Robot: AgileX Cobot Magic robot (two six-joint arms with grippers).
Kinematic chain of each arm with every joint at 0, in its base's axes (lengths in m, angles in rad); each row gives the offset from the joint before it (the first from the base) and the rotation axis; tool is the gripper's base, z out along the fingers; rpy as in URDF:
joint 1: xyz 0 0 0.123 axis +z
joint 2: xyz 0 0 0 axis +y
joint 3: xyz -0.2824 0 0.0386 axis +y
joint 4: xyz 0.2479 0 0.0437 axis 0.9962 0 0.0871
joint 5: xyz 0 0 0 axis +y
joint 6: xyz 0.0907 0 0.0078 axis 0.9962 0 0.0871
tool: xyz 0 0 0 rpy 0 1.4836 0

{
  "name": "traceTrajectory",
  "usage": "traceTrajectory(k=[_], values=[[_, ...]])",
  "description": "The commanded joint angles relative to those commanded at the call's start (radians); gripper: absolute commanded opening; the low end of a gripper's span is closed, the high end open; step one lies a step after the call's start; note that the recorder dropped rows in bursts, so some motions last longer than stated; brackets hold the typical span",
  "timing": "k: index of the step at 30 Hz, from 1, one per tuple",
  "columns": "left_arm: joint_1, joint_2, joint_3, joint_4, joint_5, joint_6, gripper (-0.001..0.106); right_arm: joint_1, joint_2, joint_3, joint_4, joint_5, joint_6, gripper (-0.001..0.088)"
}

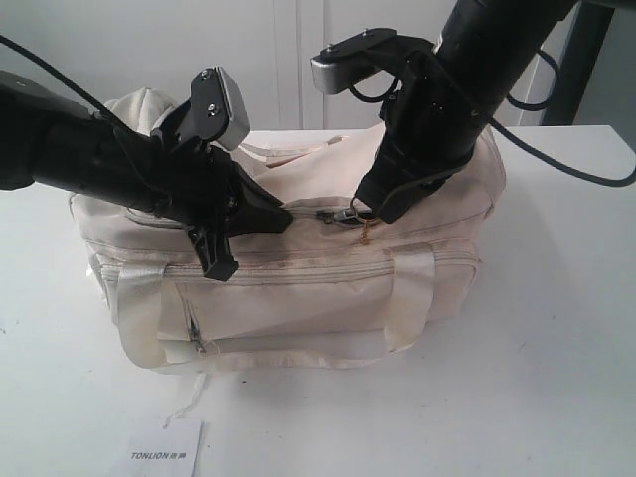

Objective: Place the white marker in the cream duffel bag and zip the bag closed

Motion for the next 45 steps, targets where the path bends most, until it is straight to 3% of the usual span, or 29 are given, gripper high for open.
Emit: traceTrajectory(k=[10, 38, 45], values=[[0.0, -0.002, 0.0, 0.0, 0.0, 0.0, 0.0, -0.029, 0.0, 0.0, -0.026, 0.0, 0.0, 0.0], [0.0, -0.034, 0.0, 0.0, 0.017, -0.004, 0.0, -0.031, 0.0, 0.0, -0.113, 0.0, 0.0, 0.0], [0.0, -0.034, 0.0, 0.0, 0.027, -0.012, 0.0, -0.073, 0.0, 0.0, -0.109, 0.0, 0.0, 0.0]])
